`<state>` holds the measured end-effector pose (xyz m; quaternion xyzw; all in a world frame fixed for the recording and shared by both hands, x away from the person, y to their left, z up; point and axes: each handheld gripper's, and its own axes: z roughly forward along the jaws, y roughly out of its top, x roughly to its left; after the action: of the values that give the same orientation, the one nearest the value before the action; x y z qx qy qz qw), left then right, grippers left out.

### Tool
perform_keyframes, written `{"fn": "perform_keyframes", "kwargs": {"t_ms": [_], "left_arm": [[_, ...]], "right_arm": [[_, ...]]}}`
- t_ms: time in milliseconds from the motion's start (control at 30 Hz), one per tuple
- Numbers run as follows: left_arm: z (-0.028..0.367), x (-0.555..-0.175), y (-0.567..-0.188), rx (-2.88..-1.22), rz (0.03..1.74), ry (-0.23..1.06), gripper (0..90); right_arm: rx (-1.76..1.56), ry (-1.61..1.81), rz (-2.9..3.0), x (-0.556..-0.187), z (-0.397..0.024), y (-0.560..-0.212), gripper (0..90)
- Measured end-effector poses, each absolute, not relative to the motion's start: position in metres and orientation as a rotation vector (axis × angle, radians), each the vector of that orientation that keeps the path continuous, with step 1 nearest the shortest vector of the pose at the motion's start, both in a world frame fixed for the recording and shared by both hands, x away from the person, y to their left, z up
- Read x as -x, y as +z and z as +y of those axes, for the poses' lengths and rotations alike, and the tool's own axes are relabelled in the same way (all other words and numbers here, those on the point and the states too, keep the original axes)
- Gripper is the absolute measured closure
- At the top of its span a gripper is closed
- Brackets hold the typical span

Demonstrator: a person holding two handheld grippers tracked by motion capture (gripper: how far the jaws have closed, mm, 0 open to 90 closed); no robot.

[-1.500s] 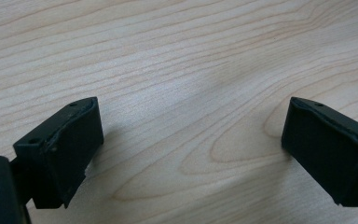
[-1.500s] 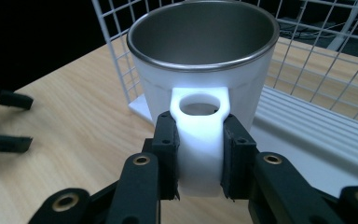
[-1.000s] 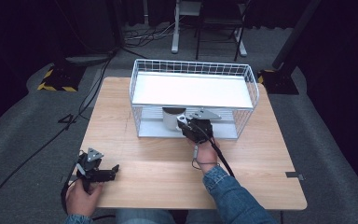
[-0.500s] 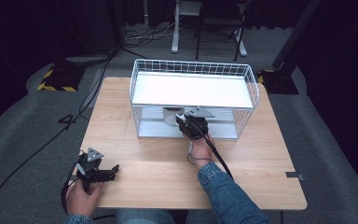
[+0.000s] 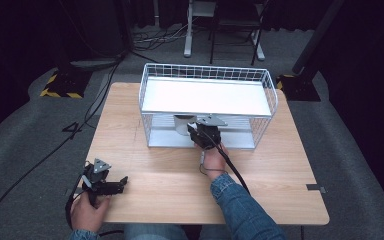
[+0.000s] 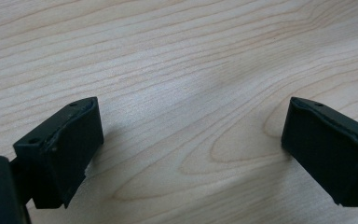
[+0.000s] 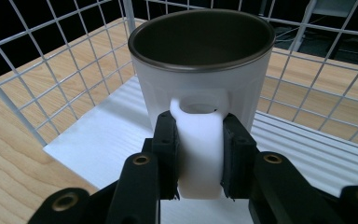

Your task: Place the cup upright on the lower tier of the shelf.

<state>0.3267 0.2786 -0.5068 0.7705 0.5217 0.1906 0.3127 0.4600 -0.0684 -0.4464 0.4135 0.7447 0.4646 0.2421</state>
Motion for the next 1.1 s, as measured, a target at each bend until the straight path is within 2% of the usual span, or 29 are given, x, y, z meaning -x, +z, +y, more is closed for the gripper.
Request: {"fn": "perform_keyframes", "kwargs": {"t_ms": [700,867,1100], "left_arm": [[0.279,-0.327,-0.507,-2.033,1.376,0.502,5.8],[0.279,-0.327,-0.507,-2.033,1.376,0.502,5.7],[0.279,-0.327,-0.507,-2.032,1.376,0.502,5.8]], "right_arm": [[-1.154,1.275,2.052,-0.456,-0.074,-0.451,69.8],[-1.137,1.28,2.066,-0.454,-0.072,-0.45,59.4],[-1.152,1.309,2.065,-0.449,-0.076,-0.443,51.6]]}}
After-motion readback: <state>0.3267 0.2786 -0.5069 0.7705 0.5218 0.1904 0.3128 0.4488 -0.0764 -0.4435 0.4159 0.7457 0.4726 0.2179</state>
